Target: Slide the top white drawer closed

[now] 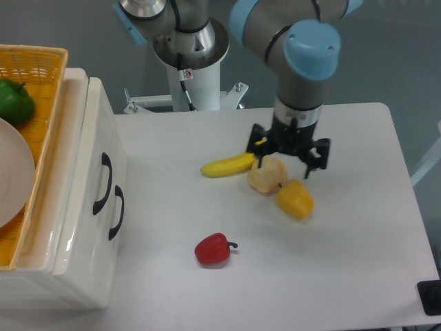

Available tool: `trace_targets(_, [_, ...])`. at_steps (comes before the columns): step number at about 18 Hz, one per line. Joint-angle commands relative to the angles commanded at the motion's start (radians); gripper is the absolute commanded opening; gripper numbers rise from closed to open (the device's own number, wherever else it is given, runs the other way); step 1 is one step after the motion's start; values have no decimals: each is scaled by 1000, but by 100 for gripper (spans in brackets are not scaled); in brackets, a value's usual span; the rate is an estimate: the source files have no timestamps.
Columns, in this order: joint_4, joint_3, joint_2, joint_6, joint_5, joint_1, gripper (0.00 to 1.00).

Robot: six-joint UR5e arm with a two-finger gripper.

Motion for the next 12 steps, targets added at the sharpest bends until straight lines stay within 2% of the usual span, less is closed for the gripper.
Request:
trace_targets(4, [-31,-24,35,94,2,57,100])
trace_targets(10, [-67,-26,64,241,8,132,100])
trace_targets(12, [-80,-32,75,270,8,137,100])
